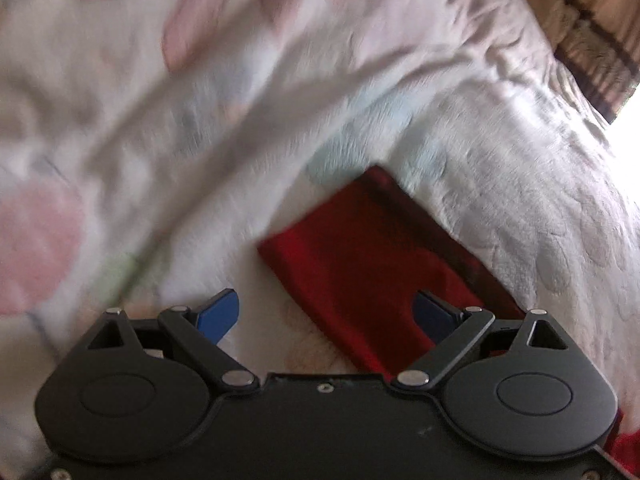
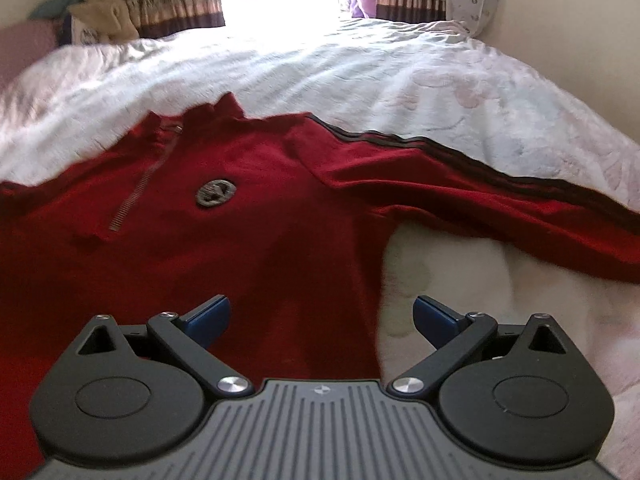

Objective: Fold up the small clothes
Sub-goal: 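Grasp the sleeve cuff with the left tool and fold it across the shirt body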

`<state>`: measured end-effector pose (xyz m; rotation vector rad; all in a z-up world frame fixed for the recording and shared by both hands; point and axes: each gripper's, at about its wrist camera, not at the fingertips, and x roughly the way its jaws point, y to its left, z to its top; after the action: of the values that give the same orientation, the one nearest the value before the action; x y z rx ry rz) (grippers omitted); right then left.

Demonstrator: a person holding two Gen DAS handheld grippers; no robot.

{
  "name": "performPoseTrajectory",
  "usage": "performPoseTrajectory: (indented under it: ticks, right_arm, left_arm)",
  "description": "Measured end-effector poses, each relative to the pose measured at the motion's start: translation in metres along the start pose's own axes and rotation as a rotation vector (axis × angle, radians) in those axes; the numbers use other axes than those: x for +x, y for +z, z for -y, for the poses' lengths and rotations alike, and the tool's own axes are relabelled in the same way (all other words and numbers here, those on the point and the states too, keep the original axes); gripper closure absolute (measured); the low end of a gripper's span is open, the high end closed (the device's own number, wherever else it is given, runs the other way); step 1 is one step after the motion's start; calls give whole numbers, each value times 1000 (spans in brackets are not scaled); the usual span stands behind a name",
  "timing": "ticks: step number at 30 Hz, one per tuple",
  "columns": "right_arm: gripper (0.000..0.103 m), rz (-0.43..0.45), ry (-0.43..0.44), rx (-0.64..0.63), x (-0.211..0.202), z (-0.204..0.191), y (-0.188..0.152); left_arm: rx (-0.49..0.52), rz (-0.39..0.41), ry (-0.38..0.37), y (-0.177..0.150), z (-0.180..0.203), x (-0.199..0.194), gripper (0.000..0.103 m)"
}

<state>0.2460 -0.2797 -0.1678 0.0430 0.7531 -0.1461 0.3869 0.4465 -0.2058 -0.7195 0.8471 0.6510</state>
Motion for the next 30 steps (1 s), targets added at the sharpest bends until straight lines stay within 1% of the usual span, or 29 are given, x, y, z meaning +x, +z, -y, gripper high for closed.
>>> performPoseTrajectory:
  ticks: [1, 2, 3, 5, 6, 7, 8, 9, 10, 11, 12, 15, 19, 21, 25, 27, 30]
  right_arm:
    - [0, 0, -10, -2, 1, 2, 0]
    - [0, 1, -15, 3, 1, 5, 0]
    - [0, 1, -13, 13, 1, 8, 1]
    - [0, -4, -2, 42, 1, 14, 1]
    - [0, -8, 3, 57, 1, 17, 0]
    - [0, -12, 8, 68, 1, 20, 0]
    - [0, -16, 10, 74, 3, 22, 0]
    - [0, -20, 11, 75, 4, 23, 1]
    - [0, -22, 7, 69, 5, 22, 1]
    - [0, -25, 0, 60, 6, 21, 2]
    - [0, -25, -9, 49, 6, 20, 2]
    - [0, -18, -21, 10, 7, 14, 1]
    - [0, -3, -33, -19, 4, 10, 2]
    - [0, 0, -36, -12, 4, 12, 4]
    - [0, 0, -36, 13, 5, 23, 7]
    - [0, 9, -66, 5, 8, 30, 9]
    - [0, 12, -130, 33, 15, 46, 16]
  left_arm:
    - [-19, -13, -19, 1, -1, 6, 7]
    - [-24, -12, -19, 0, -2, 9, 8]
    - [-24, -5, -6, -1, -1, 10, 11]
    - [-10, 19, 7, -2, 0, 14, 12]
    - [12, 23, 10, -3, 2, 15, 12]
    - [63, 15, 19, -1, 7, 19, 13]
    - [128, 25, 27, -1, 13, 19, 18]
    - [183, 55, 38, -2, 18, 17, 44]
    - [220, 67, 41, -2, 23, 15, 64]
    - [228, 56, 24, 0, 25, 14, 102]
    - [218, 38, -2, 2, 25, 13, 101]
    - [219, 25, 15, 7, 27, 14, 101]
    - [217, 86, -15, 7, 30, -6, 102]
    - [247, 114, -34, 7, 39, -24, 102]
    - [311, 174, -118, 10, 72, -67, 102]
    - [354, 194, -161, 4, 95, -87, 102]
    - [429, 208, -235, -13, 139, -123, 102]
